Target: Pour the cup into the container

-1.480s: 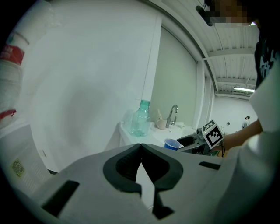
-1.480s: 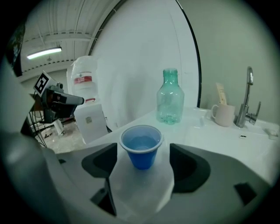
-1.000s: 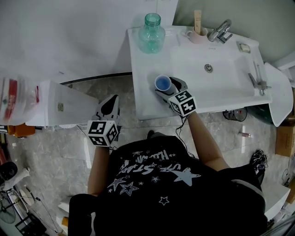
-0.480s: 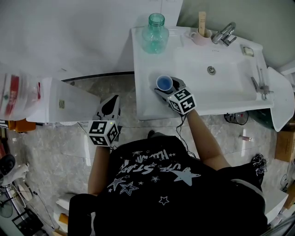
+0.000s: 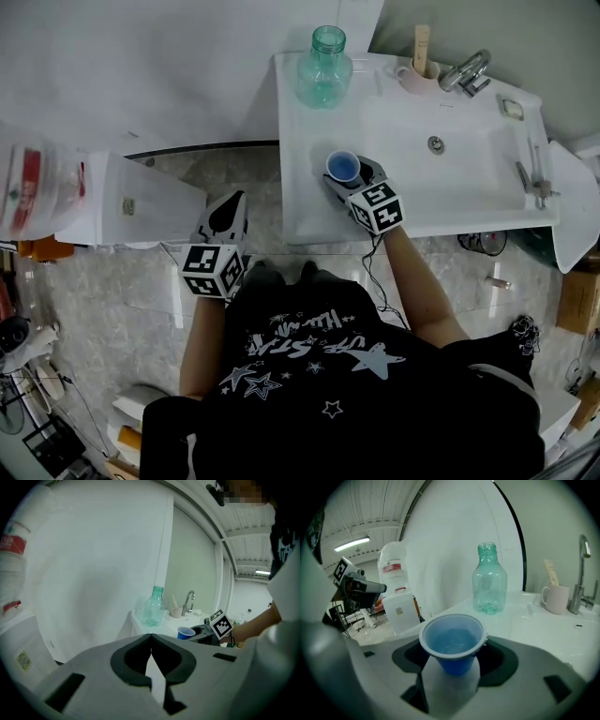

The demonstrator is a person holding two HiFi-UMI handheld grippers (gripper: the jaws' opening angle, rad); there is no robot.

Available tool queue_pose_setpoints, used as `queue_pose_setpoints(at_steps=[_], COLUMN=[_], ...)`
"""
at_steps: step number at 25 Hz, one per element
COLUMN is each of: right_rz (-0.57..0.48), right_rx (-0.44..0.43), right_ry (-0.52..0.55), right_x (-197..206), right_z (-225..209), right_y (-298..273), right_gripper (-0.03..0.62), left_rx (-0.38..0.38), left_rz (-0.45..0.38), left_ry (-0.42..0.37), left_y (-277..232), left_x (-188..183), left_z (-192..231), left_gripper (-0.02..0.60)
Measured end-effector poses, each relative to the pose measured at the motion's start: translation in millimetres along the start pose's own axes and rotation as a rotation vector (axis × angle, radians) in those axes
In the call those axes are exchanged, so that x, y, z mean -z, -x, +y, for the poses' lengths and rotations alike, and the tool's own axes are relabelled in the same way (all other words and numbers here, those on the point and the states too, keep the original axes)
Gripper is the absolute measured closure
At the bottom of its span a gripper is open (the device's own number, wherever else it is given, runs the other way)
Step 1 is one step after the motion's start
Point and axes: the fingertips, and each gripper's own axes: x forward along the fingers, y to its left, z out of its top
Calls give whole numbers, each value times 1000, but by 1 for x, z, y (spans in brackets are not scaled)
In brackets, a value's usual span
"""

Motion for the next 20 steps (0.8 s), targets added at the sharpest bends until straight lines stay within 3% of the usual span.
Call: queue_pose_setpoints(at_steps=[6,10,15,20], right_rz=[-34,-29,-56,-67], right_rx=[55,95,133,178], right_ry=[-47,-57,-77,-103], right_x=[-29,-49,-80,-110], right_z=[-9,-20,-37,-59], right_y=[11,22,36,44], right_gripper=[299,301,303,304], left_rx=[28,93,164,219], left_rz=[-14,-17,-50,-81], left_ry=[-18,-47,-95,-95], left_y=[-10,-35,-71,-110], left_x=[-15,-28,-63,-95], left_z=[17,25,33,39], left_gripper=[569,569,569,569])
